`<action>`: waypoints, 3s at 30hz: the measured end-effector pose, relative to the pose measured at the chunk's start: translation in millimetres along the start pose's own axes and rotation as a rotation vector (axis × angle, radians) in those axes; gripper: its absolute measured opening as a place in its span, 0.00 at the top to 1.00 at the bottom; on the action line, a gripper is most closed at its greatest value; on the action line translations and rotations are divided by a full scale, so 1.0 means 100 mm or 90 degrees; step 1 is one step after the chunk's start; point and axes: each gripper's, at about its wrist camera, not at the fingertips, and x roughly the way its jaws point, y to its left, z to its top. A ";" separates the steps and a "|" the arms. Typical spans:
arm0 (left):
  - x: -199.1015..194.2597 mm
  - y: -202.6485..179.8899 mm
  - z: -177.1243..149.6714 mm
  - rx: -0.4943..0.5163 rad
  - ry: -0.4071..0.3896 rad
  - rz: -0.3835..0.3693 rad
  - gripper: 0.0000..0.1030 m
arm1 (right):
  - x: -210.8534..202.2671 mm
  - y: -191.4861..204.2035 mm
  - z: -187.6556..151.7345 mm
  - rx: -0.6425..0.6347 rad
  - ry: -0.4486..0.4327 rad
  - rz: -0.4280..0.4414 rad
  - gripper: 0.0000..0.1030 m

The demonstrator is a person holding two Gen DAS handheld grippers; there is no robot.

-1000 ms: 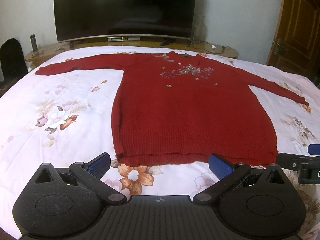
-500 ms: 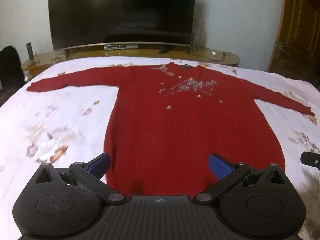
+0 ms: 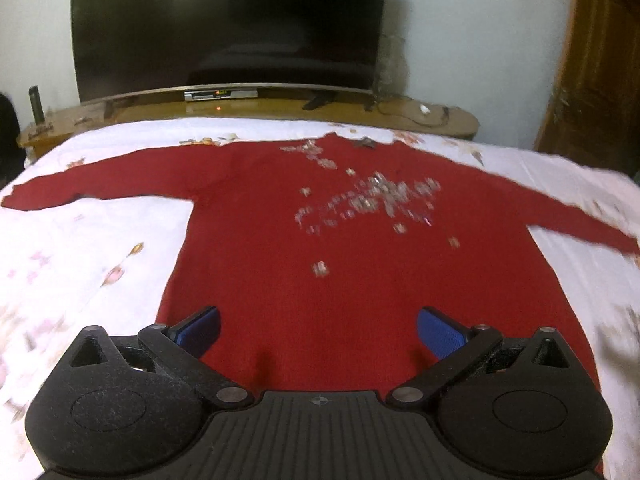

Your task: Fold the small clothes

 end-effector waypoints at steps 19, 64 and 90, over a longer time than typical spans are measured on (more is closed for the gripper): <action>1.48 0.04 0.51 -0.018 0.040 0.022 0.00 | 1.99 -2.40 0.32 0.528 -0.059 -0.008 0.58; 1.62 1.48 0.81 -0.106 0.002 -0.105 0.00 | 1.65 2.65 0.43 -0.223 -0.054 0.261 0.45; 2.58 0.89 1.24 -0.157 0.041 -0.232 0.98 | 2.49 -0.07 0.27 0.589 0.039 0.349 0.48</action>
